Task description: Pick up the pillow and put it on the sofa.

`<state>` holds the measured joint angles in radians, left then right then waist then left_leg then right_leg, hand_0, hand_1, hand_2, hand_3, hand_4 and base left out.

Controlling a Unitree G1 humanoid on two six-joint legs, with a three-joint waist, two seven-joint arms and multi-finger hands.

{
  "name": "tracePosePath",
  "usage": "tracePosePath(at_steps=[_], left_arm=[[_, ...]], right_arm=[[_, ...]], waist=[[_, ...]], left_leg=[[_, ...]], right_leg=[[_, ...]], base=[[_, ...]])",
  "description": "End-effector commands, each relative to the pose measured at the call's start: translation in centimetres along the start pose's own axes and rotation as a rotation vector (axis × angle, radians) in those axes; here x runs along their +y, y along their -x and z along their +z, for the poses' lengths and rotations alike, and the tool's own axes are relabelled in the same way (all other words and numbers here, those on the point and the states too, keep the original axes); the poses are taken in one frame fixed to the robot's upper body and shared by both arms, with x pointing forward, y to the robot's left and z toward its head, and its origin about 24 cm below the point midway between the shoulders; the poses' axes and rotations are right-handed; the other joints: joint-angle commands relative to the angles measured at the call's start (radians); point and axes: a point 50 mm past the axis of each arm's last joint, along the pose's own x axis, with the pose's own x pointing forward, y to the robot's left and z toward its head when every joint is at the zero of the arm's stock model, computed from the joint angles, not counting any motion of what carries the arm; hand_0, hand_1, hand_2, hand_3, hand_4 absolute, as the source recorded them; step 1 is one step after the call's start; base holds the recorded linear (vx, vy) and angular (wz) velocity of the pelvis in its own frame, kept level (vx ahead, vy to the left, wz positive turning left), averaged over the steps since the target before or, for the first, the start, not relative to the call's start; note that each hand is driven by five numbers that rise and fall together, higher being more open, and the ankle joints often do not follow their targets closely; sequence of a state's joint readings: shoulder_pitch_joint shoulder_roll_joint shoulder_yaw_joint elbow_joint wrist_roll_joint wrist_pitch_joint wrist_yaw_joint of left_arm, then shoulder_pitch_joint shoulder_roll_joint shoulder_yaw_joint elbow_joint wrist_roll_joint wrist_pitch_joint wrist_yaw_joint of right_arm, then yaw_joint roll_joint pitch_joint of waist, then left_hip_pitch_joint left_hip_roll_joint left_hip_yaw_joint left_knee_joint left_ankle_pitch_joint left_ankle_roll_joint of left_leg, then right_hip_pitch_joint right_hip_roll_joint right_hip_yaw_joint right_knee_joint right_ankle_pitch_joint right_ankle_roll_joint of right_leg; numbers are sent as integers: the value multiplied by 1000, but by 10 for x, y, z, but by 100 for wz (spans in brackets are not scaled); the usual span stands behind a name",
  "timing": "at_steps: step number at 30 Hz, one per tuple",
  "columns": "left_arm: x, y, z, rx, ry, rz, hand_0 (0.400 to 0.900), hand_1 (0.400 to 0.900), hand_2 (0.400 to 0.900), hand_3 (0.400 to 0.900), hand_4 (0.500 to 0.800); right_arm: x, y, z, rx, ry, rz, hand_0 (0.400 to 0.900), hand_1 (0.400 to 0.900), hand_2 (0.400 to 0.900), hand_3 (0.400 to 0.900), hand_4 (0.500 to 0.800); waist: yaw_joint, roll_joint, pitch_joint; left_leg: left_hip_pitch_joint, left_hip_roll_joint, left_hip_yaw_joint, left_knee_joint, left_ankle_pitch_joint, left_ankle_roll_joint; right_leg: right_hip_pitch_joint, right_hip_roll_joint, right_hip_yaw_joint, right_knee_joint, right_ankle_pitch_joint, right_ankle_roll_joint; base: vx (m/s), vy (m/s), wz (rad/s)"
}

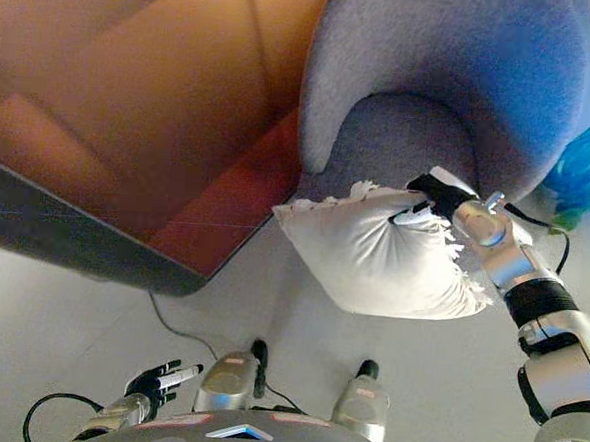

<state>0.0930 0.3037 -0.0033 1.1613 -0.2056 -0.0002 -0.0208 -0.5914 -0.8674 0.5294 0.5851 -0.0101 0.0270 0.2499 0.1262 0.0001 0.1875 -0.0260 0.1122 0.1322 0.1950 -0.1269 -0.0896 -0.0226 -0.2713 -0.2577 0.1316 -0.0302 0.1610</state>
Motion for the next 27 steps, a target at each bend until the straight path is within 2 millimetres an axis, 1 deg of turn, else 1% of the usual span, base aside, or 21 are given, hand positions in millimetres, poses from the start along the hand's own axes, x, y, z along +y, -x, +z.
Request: tracePosePath(at_steps=[1, 4, 6, 7, 8, 10, 13, 14, 17, 19, 20, 22, 25, 26, 27], left_arm=[[52, 11, -24, 83, -102, 136, 900, 900, 900, 900, 800], [52, 11, -28, 94, -106, 136, 900, 900, 900, 900, 800], [45, 9, -24, 107, -113, 137, 900, 900, 900, 900, 800], [42, 8, -20, 117, -124, 143, 900, 900, 900, 900, 800], [41, 7, -18, 127, -131, 151, 900, 900, 900, 900, 800], [39, 6, -15, 142, -145, 162, 900, 900, 900, 900, 800], [37, 4, -13, 163, -149, 175, 900, 900, 900, 900, 800], [36, 4, -12, 179, -155, 183, 900, 900, 900, 900, 800], [36, 3, -11, 202, -169, 203, 900, 900, 900, 900, 800], [36, 2, -6, 212, -178, 215, 900, 900, 900, 900, 800], [36, 1, -2, 209, -183, 215, 900, 900, 900, 900, 800], [30, -2, 13, 182, -181, 207, 900, 900, 900, 900, 800], [17, -6, 44, 101, -162, 176, 900, 900, 900, 900, 800], [13, -7, 53, 76, -157, 165, 900, 900, 900, 900, 800], [9, -7, 56, 69, -154, 162, 900, 900, 900, 900, 800]], right_arm=[[-96, 30, 68, -356, -43, -338, 400, 400, 400, 400, 500], [-119, 40, 71, -375, -76, -404, 400, 400, 400, 400, 500], [-134, 44, 75, -367, -101, -426, 400, 400, 400, 400, 500], [-145, 48, 76, -350, -122, -440, 400, 400, 400, 400, 500], [-155, 51, 75, -339, -151, -448, 400, 400, 400, 400, 500], [-166, 54, 69, -318, -211, -449, 400, 400, 400, 400, 500], [-167, 53, 59, -289, -269, -430, 400, 400, 400, 400, 500], [-166, 49, 53, -265, -296, -417, 400, 400, 400, 400, 500], [-165, 44, 43, -213, -327, -400, 400, 400, 400, 400, 500], [-165, 40, 33, -152, -353, -389, 400, 400, 400, 400, 500], [-166, 38, 31, -125, -360, -390, 400, 400, 400, 400, 500], [-170, 35, 31, -73, -382, -402, 400, 400, 400, 400, 500], [-187, 39, 42, -59, -392, -486, 400, 400, 400, 400, 500], [-196, 45, 45, -42, -363, -561, 400, 400, 400, 400, 500], [-204, 52, 38, 62, -314, -659, 608, 608, 608, 608, 625]], waist=[[18, -40, -97], [20, -42, -113], [27, -43, -125], [32, -47, -137], [33, -53, -147], [30, -59, -157], [24, -64, -165], [25, -65, -165], [32, -62, -163], [39, -58, -155], [44, -55, -150], [57, -48, -135], [75, -25, -80], [82, -16, -61], [85, -8, -48]], left_leg=[[38, 21, 3, -52, 74, 1], [65, 24, 6, -91, 81, -1], [83, 20, 5, -117, 88, -3], [90, 18, 2, -134, 92, -3], [97, 18, 4, -144, 92, -2], [105, 18, 5, -153, 90, -1], [114, 21, 8, -160, 90, -2], [116, 22, 6, -162, 90, -1], [110, 27, -5, -159, 93, -5], [99, 33, -16, -152, 96, -10], [87, 36, -24, -149, 99, -13], [46, 45, -44, -139, 106, -20], [-32, 54, -77, -143, 126, -27], [-57, 57, -89, -150, 135, -30], [-71, 58, -94, -155, 143, -30]], right_leg=[[26, -35, 12, -42, 71, 2], [50, -23, 6, -82, 84, 10], [68, -15, 5, -105, 94, 15], [76, -9, 2, -118, 99, 15], [81, -4, 1, -126, 100, 14], [86, 3, 5, -132, 99, 13], [90, 13, 10, -135, 98, 9], [93, 17, 11, -137, 96, 6], [92, 25, 13, -134, 88, -1], [87, 30, 13, -129, 80, -6], [80, 32, 16, -127, 78, -8], [47, 35, 21, -120, 72, -11], [-19, 43, 17, -118, 74, -15], [-37, 46, 13, -121, 76, -16], [-50, 49, 9, -124, 78, -16]], base=[[76, -61, -8], [87, -59, -12], [130, -74, -11], [157, -108, -5], [173, -128, -3], [146, -111, -1], [153, -119, -1], [150, -113, 1], [142, -102, 2], [126, -98, 9], [34, -94, 10], [-116, -112, 9], [-319, -134, 10], [-280, -126, 12], [-204, -105, 6]])
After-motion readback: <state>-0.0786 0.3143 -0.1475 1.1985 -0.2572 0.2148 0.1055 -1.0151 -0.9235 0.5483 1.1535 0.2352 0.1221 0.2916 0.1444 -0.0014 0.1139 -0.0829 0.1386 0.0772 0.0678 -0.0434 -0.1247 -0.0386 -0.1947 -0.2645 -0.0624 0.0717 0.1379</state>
